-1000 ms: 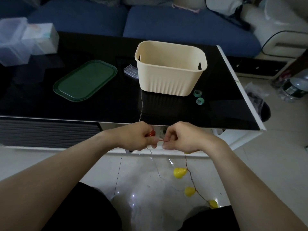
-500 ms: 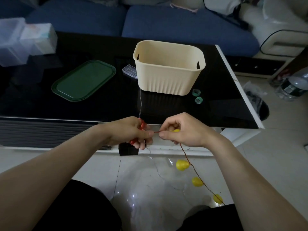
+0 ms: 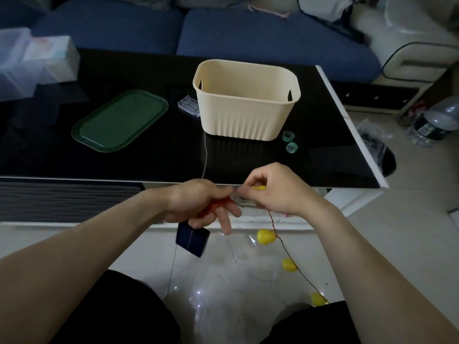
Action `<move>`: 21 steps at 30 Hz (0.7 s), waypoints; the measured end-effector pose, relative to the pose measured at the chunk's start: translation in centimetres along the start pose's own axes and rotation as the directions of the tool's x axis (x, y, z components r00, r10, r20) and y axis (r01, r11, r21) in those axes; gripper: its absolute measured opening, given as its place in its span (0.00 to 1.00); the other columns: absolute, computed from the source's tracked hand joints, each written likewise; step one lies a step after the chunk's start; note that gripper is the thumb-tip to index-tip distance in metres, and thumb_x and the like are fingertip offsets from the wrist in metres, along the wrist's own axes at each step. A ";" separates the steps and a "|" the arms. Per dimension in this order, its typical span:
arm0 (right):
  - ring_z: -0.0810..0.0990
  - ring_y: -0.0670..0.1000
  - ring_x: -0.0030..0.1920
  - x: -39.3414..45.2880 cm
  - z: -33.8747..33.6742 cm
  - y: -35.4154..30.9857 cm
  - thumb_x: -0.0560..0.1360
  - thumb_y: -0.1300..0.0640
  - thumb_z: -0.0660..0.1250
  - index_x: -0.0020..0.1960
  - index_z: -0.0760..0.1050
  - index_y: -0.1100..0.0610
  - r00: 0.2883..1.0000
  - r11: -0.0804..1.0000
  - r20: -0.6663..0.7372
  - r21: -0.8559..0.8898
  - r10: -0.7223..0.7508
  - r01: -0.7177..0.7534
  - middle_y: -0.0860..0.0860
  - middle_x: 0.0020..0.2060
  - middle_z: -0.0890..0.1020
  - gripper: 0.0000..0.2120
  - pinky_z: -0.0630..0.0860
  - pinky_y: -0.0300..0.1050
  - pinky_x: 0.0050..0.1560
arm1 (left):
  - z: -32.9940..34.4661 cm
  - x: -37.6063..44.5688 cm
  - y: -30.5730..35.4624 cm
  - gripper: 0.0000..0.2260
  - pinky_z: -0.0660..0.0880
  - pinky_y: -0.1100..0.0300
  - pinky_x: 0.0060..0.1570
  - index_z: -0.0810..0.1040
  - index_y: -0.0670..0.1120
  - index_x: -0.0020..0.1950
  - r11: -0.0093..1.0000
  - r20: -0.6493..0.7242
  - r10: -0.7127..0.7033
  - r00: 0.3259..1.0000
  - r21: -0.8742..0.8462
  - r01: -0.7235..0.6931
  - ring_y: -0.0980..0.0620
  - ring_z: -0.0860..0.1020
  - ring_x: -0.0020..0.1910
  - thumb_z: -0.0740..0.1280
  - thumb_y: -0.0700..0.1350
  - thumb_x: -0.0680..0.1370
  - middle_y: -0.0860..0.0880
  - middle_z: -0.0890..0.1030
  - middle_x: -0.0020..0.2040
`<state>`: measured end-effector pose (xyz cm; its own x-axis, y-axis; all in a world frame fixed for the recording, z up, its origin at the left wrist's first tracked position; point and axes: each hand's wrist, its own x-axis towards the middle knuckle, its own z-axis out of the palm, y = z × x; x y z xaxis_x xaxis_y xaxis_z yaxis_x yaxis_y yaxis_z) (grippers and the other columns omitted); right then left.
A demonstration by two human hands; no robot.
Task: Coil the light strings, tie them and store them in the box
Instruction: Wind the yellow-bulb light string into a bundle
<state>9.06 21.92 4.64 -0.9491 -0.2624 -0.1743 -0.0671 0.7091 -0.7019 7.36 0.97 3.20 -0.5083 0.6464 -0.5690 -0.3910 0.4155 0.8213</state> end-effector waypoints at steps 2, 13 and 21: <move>0.79 0.38 0.29 -0.1 -0.2 0.2 0.75 0.41 0.73 0.42 0.82 0.49 0.997 0.997 0.055 -0.048 0.059 -0.057 0.48 0.32 0.84 0.11 0.70 0.31 0.28 | 0.1 0.2 0.0 0.23 0.53 0.57 0.27 0.80 0.34 0.52 0.996 0.001 0.056 0.998 -0.075 -0.056 0.55 0.61 0.17 0.52 0.49 0.85 0.44 0.72 0.25; 0.84 0.55 0.35 -0.1 -0.9 0.0 0.81 0.32 0.49 0.46 0.81 0.67 0.959 0.923 0.175 0.281 0.222 -0.265 0.58 0.33 0.84 0.40 0.80 0.50 0.48 | -0.9 -0.9 1.5 0.20 0.50 0.63 0.19 0.62 0.49 0.30 0.785 -0.118 0.129 0.985 -0.595 -0.174 0.56 0.57 0.15 0.54 0.48 0.82 0.52 0.59 0.19; 0.77 0.49 0.34 -0.1 -0.9 1.3 0.82 0.45 0.62 0.43 0.82 0.59 0.957 0.963 0.104 -0.043 0.270 -0.267 0.50 0.32 0.81 0.20 0.73 0.46 0.39 | -2.2 -0.8 1.8 0.16 0.55 0.65 0.17 0.63 0.50 0.34 0.549 -0.469 0.038 0.882 -0.728 -0.410 0.57 0.61 0.16 0.52 0.46 0.83 0.53 0.64 0.22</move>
<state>8.79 23.41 4.39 -0.8946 -0.1273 -0.4283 0.1760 0.7806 -0.5997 5.38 -0.17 5.06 -0.8230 0.2861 -0.4907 -0.5649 -0.5027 0.6544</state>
